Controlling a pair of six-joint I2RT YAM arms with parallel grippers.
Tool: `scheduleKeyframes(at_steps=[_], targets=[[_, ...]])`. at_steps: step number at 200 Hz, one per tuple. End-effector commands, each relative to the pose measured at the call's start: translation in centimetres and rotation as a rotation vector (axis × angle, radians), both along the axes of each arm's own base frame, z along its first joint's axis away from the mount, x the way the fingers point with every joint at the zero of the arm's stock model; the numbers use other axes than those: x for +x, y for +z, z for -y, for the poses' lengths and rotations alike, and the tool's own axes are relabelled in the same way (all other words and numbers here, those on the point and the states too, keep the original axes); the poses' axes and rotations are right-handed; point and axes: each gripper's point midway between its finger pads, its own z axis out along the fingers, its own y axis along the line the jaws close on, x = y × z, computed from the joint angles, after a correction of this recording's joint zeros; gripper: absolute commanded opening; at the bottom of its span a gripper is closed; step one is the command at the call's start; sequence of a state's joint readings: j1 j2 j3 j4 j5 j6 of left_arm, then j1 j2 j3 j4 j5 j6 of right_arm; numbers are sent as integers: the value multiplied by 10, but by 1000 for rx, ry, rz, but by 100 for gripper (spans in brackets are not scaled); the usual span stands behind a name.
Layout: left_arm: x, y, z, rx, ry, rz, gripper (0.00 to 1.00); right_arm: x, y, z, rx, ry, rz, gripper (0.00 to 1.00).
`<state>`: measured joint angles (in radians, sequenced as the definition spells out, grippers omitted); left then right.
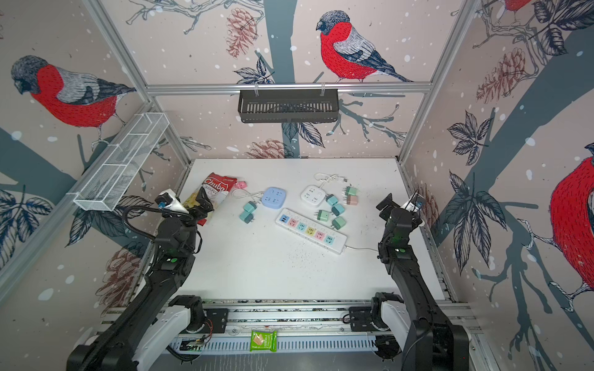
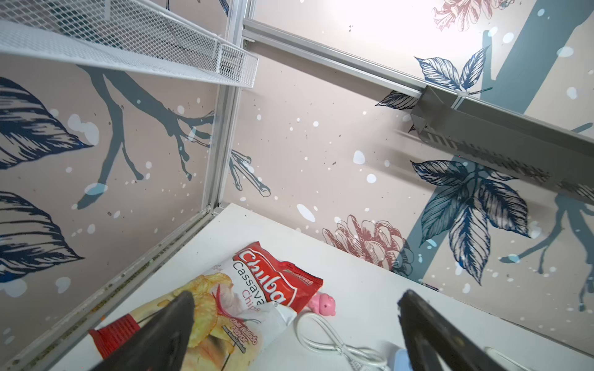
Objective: Insert the plug
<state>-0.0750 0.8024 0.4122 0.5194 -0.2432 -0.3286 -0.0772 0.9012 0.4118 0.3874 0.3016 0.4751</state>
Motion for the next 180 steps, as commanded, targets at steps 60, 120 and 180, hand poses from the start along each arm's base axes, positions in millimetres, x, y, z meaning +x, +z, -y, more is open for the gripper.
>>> scheduleKeyframes(at_steps=[60, 120, 180], targets=[[-72, -27, -43, -238, 287, -335, 98, -16, 25, -96, 312, 416, 59, 100], [-77, -36, 17, -193, -125, -164, 98, -42, 7, -108, 230, 398, -58, 86], [-60, -95, 4, -186, -30, -251, 97, -13, -34, -111, 208, 383, -252, 86]])
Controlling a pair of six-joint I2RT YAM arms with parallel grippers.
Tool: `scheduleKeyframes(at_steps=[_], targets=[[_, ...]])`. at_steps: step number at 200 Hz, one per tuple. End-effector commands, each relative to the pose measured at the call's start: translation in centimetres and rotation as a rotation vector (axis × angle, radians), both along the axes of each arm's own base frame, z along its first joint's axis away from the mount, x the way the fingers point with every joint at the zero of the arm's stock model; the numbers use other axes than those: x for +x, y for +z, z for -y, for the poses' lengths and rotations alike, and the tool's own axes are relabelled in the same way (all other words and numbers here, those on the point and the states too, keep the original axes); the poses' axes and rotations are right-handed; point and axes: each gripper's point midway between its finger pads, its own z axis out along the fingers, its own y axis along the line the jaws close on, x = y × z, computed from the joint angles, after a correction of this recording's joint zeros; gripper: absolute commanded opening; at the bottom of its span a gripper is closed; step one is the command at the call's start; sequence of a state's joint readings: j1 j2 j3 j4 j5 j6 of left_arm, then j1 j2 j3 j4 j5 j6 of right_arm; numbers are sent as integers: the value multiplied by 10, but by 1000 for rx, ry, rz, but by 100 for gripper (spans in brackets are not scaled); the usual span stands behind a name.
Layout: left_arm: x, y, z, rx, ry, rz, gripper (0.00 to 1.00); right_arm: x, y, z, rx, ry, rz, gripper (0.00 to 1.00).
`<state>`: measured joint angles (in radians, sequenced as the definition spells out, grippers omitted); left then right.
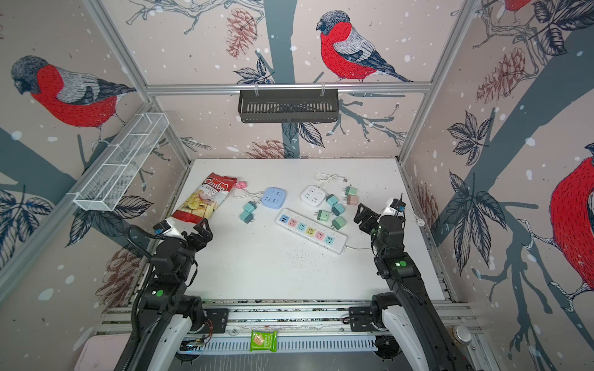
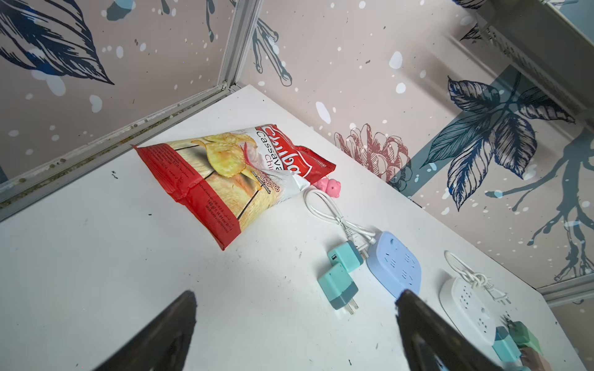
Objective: Insert the plug
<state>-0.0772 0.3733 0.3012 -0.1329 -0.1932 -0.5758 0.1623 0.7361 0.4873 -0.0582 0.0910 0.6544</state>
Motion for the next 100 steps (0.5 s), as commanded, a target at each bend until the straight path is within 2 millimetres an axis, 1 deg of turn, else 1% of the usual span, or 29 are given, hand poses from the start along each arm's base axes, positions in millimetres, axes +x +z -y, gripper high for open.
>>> scheduleKeyframes(at_steps=[1, 9, 13, 27, 36, 46, 53, 55, 72, 100], targets=[[12, -4, 0, 38, -9, 42, 97, 16, -16, -1, -27, 3, -73, 86], [15, -16, 2, 20, -10, 10, 96, 25, -23, -3, -24, 4, -106, 84], [17, -21, 5, 13, -30, -4, 95, 30, -27, -4, -24, 5, -118, 83], [25, -22, 22, 14, -129, -18, 91, 46, -37, -2, -30, -14, -158, 83], [29, -24, 28, 13, -160, -22, 89, 55, -44, 3, -30, -36, -184, 83], [31, -27, 29, 11, -164, -34, 88, 65, -52, 7, -24, -53, -218, 83], [31, -28, 28, 10, -160, -43, 88, 72, -54, 11, -22, -65, -229, 86], [31, -28, 28, 9, -158, -45, 87, 76, -61, 12, -21, -70, -249, 86], [31, -30, 27, 11, -151, -45, 88, 92, -75, 15, -19, -67, -300, 87], [33, -30, 33, 5, -184, -39, 88, 115, -99, 21, -44, -72, -381, 87]])
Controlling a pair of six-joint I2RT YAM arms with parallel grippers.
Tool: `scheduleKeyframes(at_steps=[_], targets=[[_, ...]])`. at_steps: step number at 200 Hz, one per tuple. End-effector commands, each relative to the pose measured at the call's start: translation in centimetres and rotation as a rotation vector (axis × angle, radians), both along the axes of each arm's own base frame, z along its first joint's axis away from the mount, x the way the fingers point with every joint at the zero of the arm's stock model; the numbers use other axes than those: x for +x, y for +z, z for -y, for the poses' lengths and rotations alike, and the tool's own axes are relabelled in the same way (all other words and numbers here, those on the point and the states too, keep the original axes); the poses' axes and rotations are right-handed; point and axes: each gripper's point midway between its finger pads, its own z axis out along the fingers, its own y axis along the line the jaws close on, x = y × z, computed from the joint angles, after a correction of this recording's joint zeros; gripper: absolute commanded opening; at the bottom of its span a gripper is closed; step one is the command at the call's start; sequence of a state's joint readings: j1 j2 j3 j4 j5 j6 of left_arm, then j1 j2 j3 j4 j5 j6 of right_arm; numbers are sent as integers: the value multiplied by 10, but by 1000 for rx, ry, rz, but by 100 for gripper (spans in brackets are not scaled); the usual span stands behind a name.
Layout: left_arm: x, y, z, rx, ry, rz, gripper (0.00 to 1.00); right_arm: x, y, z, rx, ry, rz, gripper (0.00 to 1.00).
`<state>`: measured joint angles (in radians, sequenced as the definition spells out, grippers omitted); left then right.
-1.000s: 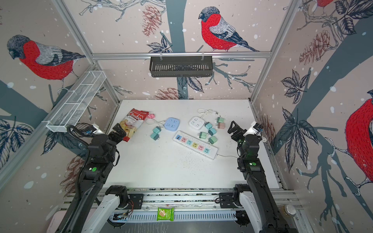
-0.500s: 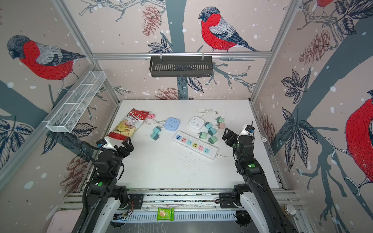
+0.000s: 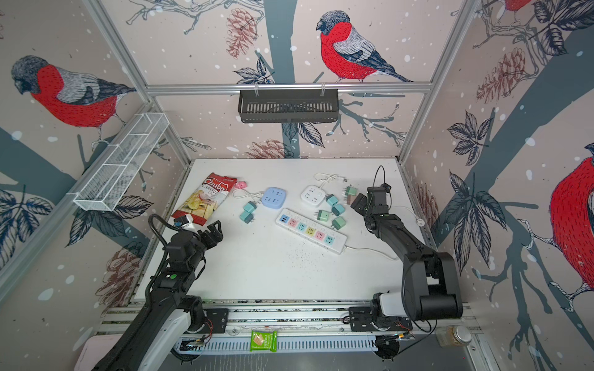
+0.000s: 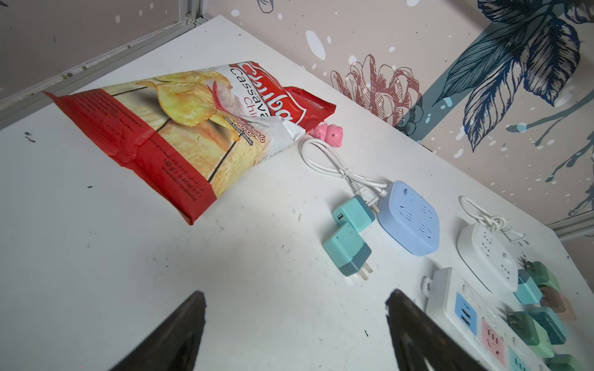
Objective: Insert the plug
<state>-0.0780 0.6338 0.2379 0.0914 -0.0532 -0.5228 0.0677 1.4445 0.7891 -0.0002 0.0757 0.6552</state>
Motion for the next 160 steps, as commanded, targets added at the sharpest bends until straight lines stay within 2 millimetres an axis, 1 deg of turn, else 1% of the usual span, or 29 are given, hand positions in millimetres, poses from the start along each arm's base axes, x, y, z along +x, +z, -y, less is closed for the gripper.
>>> scheduleKeyframes(at_steps=[1, 25, 47, 67, 95, 116, 133, 160], targets=[[7, 15, 7, -11, -34, 66, 88, 18, -12, 1, -9, 10, -34, 87], [7, 14, 6, -6, -27, 60, 87, 33, -40, 0, -28, 32, -119, 87], [7, 14, 8, 2, -27, 58, 87, 45, -57, -5, -44, 59, -179, 87], [8, 15, 10, 12, -30, 58, 87, 53, -62, -8, -57, 69, -191, 90], [9, 14, 13, 18, -39, 52, 87, 62, -60, -14, -86, 74, -179, 95], [10, 14, 13, 22, -40, 47, 87, 68, -61, -18, -107, 76, -189, 98], [10, 15, 14, 24, -38, 50, 87, 74, -65, -15, -128, 64, -201, 100], [9, 15, 14, 29, -36, 56, 87, 81, -74, -12, -157, 48, -240, 100]])
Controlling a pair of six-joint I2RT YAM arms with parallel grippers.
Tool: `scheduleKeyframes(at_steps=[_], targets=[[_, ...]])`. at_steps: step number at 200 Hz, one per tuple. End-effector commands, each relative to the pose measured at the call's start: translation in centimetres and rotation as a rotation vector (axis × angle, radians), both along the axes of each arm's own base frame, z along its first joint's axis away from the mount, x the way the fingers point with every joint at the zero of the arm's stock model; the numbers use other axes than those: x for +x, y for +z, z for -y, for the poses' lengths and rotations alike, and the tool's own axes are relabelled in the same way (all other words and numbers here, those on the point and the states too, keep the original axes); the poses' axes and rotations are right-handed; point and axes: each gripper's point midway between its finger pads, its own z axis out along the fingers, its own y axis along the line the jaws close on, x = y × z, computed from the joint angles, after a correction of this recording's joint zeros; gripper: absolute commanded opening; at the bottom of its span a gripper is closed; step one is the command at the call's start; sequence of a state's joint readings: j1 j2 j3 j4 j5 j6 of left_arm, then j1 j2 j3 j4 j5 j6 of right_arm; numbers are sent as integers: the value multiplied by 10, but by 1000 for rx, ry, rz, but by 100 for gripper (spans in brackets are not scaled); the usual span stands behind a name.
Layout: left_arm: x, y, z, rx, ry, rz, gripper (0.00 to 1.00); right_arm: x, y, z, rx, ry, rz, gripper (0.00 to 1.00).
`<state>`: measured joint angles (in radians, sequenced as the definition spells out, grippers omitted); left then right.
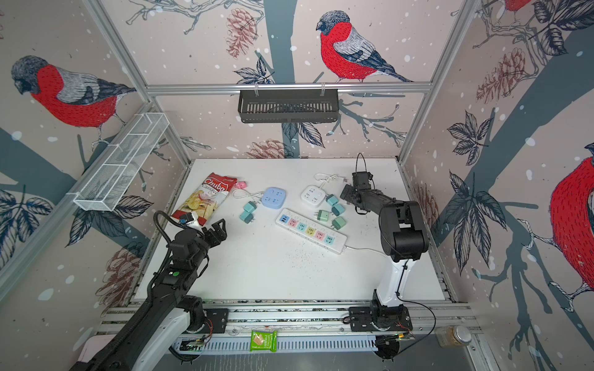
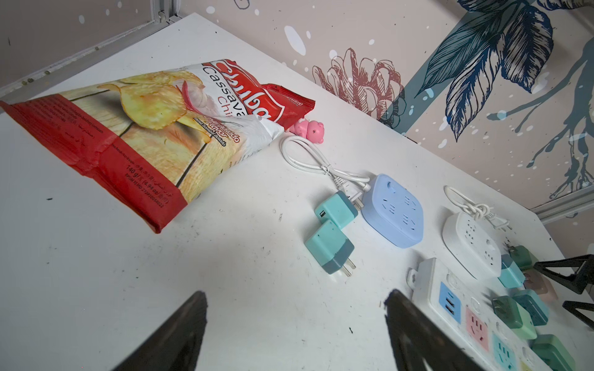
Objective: Insert the plug
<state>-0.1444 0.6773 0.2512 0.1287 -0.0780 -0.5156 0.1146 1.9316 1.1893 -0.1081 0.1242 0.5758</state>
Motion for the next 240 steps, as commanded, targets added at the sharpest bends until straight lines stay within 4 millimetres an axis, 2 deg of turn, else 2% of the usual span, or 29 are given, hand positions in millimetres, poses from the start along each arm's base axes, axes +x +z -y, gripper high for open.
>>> scheduleKeyframes(at_steps=[1, 47, 131, 160, 185, 206, 240], targets=[[3, 12, -2, 13, 10, 48, 87, 1, -8, 8, -54, -21, -44, 100], [4, 13, -1, 20, 9, 49, 87, -4, -13, 10, -90, -30, -61, 100], [3, 13, 0, 21, 6, 53, 87, -47, -3, 23, -82, -57, -29, 100], [3, 14, 1, 19, 2, 55, 87, -58, -1, 21, -51, -49, -9, 100], [3, 15, 2, 18, 0, 59, 87, -58, 4, 14, -19, -19, 20, 99], [2, 15, 2, 18, -3, 61, 87, -52, 4, 13, -10, -5, 22, 93], [2, 15, 2, 18, -3, 62, 87, -43, -7, 14, 12, 8, -10, 81]])
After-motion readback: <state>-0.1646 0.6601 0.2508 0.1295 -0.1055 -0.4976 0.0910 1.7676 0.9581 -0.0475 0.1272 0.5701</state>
